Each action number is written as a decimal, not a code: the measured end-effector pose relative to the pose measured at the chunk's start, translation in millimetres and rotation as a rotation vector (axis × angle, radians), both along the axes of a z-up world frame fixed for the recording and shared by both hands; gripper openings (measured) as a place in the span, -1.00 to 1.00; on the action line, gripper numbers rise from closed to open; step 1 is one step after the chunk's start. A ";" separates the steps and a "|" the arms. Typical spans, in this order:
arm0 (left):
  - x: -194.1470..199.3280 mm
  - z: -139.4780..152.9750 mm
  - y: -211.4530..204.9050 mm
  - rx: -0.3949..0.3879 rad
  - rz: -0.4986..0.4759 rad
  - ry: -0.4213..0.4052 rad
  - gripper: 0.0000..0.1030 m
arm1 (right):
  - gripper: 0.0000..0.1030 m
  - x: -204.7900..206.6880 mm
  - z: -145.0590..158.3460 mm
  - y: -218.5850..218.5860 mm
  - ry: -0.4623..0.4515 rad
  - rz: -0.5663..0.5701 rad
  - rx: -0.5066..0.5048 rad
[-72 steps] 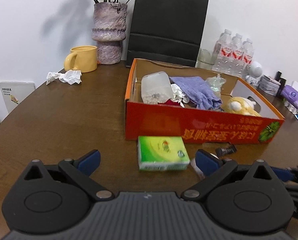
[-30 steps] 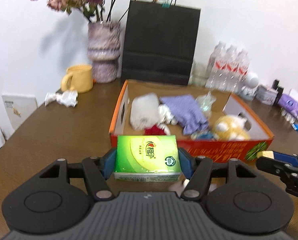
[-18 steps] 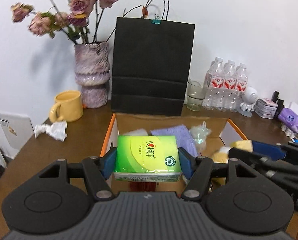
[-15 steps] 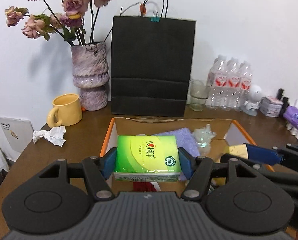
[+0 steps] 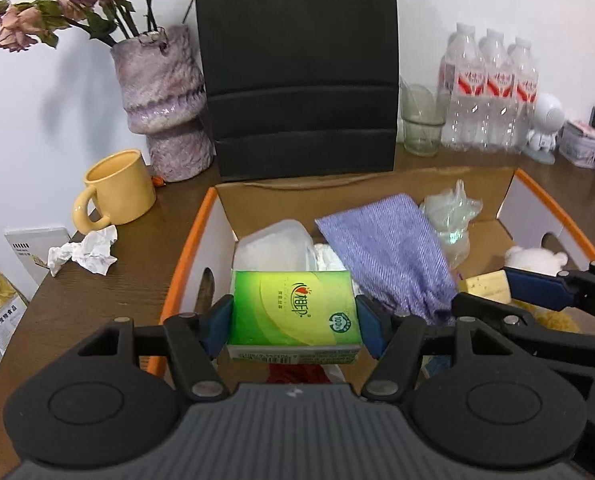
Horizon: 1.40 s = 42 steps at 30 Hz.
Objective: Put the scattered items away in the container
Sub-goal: 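Carry tissue pack with left tool while right tool carries snack bar, release in box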
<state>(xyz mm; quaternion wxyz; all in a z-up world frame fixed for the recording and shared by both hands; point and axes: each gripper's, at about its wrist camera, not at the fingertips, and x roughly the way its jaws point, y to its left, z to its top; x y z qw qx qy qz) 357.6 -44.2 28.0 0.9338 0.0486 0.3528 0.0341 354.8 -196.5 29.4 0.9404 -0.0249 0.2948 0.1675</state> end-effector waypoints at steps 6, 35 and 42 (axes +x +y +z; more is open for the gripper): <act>3.5 -7.9 -2.9 0.021 -0.007 0.010 0.29 | -0.37 4.5 -5.8 0.2 0.021 0.011 -0.011; -104.5 24.4 53.3 -0.172 0.077 -0.204 1.00 | 1.00 -72.5 51.5 -2.3 -0.084 0.058 0.043; -139.1 19.1 51.0 -0.206 0.050 -0.229 1.00 | 1.00 -108.1 54.6 -5.7 -0.108 0.040 0.057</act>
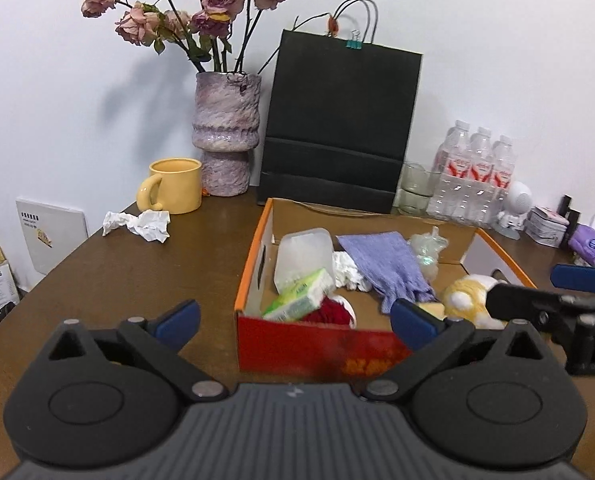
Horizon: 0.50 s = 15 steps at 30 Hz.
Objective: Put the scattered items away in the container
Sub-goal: 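Carry tissue pack with left tool while right tool carries snack bar, release in box, then reach left tool to small clear wrapper on table and grasp it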
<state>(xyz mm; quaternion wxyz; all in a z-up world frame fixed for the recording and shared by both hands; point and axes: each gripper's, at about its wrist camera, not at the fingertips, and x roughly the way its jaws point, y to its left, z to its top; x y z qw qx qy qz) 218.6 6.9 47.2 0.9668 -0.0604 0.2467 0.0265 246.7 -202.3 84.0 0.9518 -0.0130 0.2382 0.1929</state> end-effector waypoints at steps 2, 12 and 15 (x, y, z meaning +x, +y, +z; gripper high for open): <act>-11.2 -2.9 -0.3 -0.010 -0.009 -0.001 1.00 | 1.00 -11.0 0.0 0.6 -0.009 -0.006 -0.011; -62.2 -19.9 5.2 -0.034 -0.025 -0.012 1.00 | 1.00 -68.9 -27.9 -3.9 0.032 -0.008 -0.038; -71.3 -25.9 4.4 -0.038 -0.043 -0.001 1.00 | 1.00 -83.0 -38.6 -9.1 0.052 -0.035 -0.040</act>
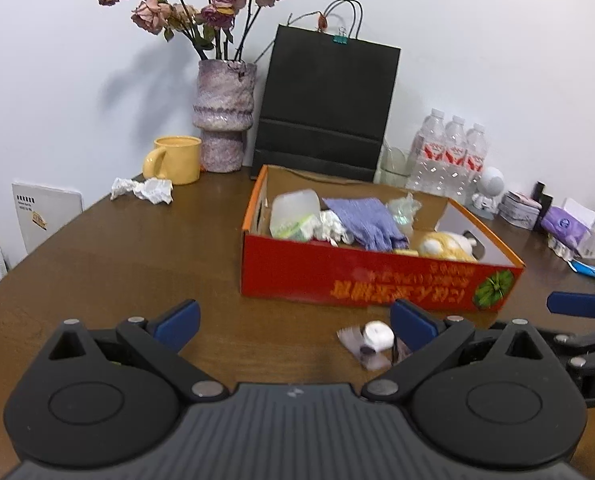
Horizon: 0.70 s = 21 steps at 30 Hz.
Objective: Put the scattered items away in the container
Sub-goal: 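Reach left tool to small clear wrapper on table and grasp it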
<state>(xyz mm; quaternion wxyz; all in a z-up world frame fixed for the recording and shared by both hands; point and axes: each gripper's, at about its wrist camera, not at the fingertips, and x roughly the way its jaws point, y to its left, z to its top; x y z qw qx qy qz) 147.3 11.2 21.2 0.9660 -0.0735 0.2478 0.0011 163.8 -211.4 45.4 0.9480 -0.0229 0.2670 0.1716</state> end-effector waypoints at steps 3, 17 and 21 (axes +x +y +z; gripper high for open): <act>-5.1 -9.8 -3.6 -0.009 -0.028 0.030 1.00 | 1.00 -9.4 -9.4 -4.8 0.008 -0.018 -0.006; -22.4 -30.6 -19.3 0.039 -0.087 0.085 1.00 | 1.00 -35.8 -39.4 -13.8 0.049 -0.052 -0.010; -21.0 -32.0 -22.0 0.040 -0.099 0.094 1.00 | 1.00 -36.1 -42.9 -20.9 0.054 -0.068 0.002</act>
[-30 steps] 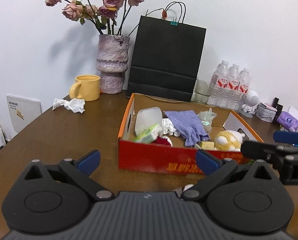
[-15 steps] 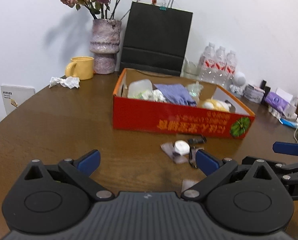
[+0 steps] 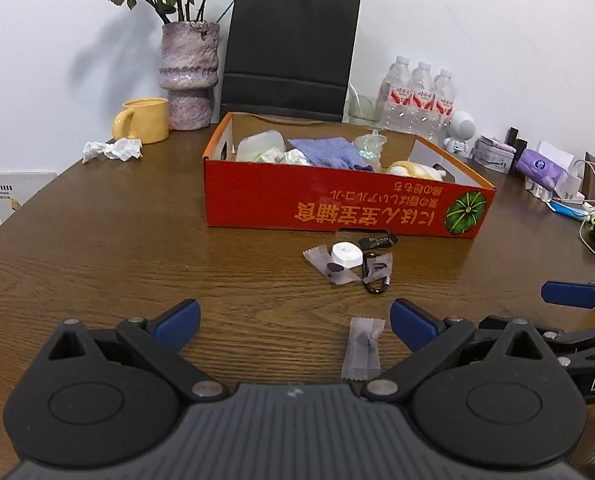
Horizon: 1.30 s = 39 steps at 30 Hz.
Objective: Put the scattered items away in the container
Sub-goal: 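Reach left tool to small clear wrapper on table and grasp it, then carry clear wrapper with left tool while right tool grasps clear packet, drop both in box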
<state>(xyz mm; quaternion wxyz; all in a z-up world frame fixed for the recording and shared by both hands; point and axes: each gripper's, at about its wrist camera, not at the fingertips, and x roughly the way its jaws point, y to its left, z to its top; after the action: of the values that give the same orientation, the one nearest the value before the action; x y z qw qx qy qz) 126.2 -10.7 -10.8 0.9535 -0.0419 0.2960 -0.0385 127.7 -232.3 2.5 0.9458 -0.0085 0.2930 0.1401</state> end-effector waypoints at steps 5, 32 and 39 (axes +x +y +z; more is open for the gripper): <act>5.2 -2.3 -4.7 0.004 -0.026 0.018 1.00 | 0.99 4.8 -4.5 -3.0 0.024 0.013 -0.006; 21.5 -15.2 -27.8 0.107 -0.136 0.099 -0.63 | 0.95 30.2 -10.6 -6.0 0.089 0.020 0.004; 32.4 -5.7 -8.3 0.056 -0.115 0.059 -0.63 | 0.62 57.0 -1.9 20.3 0.092 0.073 -0.013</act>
<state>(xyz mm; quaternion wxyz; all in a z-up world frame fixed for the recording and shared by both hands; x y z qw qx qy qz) 158.6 -19.1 -16.5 0.9413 0.0008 0.3271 -0.0836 184.7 -212.0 0.6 0.9254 -0.0190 0.3368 0.1728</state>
